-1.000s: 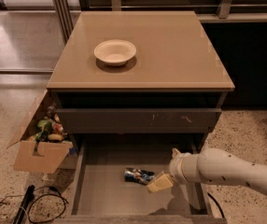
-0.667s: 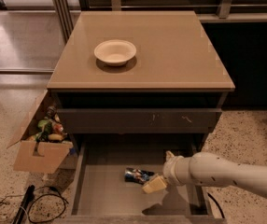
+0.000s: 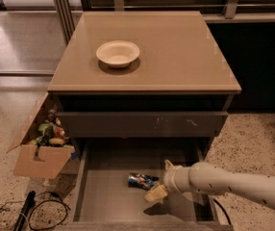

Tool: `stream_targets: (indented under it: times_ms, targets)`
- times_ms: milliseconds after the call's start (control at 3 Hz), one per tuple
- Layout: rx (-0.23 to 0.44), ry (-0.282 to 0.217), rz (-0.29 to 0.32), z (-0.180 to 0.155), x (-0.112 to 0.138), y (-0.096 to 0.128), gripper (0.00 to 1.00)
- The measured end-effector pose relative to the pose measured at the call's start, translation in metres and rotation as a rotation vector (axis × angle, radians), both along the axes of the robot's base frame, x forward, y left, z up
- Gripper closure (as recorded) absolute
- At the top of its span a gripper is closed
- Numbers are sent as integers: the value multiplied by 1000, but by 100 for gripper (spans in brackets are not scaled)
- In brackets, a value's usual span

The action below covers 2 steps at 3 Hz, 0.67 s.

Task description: Pick redbull can from middle drawer and place on counter

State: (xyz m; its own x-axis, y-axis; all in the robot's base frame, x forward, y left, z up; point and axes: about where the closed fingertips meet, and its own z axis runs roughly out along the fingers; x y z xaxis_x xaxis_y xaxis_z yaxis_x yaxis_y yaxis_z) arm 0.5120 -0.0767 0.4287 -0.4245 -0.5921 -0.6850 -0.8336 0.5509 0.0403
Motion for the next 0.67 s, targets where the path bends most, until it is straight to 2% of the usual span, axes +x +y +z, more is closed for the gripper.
stream_targets:
  times_ms: [333,667]
  targets:
    - [21,-33,47,-29,11,5,0]
    - [25,-43,64,-46,17,8,0]
